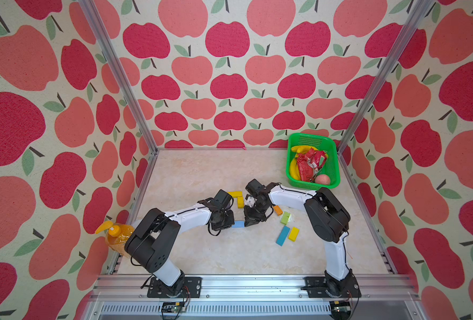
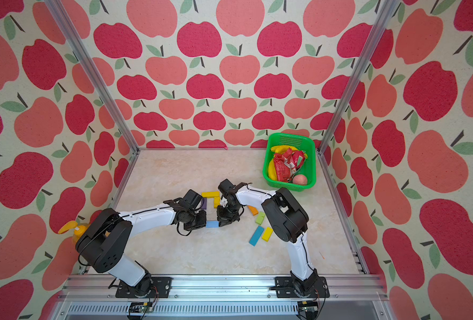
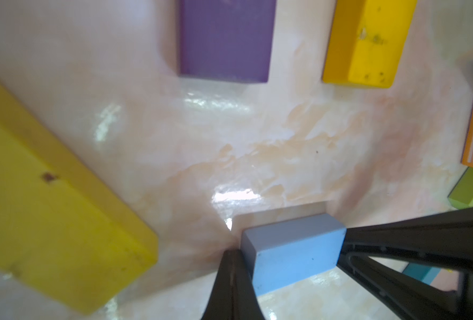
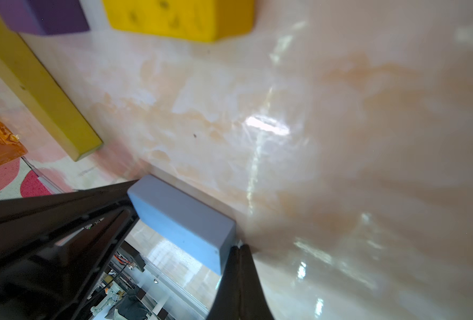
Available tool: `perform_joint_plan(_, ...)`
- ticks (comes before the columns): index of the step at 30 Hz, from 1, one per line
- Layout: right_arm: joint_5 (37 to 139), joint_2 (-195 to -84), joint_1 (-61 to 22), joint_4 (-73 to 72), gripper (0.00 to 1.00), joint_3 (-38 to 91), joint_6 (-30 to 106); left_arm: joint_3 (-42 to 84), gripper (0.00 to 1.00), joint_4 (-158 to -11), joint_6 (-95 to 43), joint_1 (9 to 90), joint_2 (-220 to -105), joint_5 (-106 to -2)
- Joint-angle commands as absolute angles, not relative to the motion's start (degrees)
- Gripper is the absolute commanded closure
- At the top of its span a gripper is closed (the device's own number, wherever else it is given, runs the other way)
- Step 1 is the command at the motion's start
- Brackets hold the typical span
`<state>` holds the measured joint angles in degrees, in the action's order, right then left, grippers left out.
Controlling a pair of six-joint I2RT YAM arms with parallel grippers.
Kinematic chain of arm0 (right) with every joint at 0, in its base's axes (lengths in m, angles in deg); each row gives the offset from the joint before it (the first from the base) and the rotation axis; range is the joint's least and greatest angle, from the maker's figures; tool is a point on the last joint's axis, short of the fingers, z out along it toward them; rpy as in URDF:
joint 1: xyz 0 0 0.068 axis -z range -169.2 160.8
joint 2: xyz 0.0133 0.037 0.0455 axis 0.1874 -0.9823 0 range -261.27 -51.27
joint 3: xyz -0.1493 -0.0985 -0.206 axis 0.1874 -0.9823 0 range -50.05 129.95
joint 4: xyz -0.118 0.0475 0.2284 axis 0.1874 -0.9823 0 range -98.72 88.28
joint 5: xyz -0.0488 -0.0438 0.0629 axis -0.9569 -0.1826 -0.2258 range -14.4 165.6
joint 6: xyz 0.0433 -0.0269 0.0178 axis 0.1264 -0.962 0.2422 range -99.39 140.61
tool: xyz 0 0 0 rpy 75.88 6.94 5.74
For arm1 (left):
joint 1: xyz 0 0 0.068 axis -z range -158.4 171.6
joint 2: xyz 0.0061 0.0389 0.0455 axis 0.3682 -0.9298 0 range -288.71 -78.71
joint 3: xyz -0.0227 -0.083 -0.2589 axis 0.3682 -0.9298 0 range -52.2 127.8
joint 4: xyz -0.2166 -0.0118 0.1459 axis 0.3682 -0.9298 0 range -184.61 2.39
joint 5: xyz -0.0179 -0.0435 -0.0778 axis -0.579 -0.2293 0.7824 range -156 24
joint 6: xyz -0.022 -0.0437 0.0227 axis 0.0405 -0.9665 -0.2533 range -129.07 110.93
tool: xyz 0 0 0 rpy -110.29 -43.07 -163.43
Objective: Assemble the letter p with building blocks
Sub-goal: Assemble the building block at the center of the board.
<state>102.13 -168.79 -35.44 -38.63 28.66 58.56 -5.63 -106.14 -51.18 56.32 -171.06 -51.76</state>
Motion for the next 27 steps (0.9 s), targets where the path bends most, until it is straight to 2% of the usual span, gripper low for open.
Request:
perform_joint_plan(1,103.94,-171.13,-34.92,-36.06,1.0,29.29,58.94,-5.73,1.0,-103.83,-51.0,56.69,-175.46,-50.01)
perform_joint_plan(27,106.02,-178.84,-31.69,-41.44,1.0,40.22,54.85,3.61,1.0,-109.8,-47.53,52.98,-181.66,-48.39)
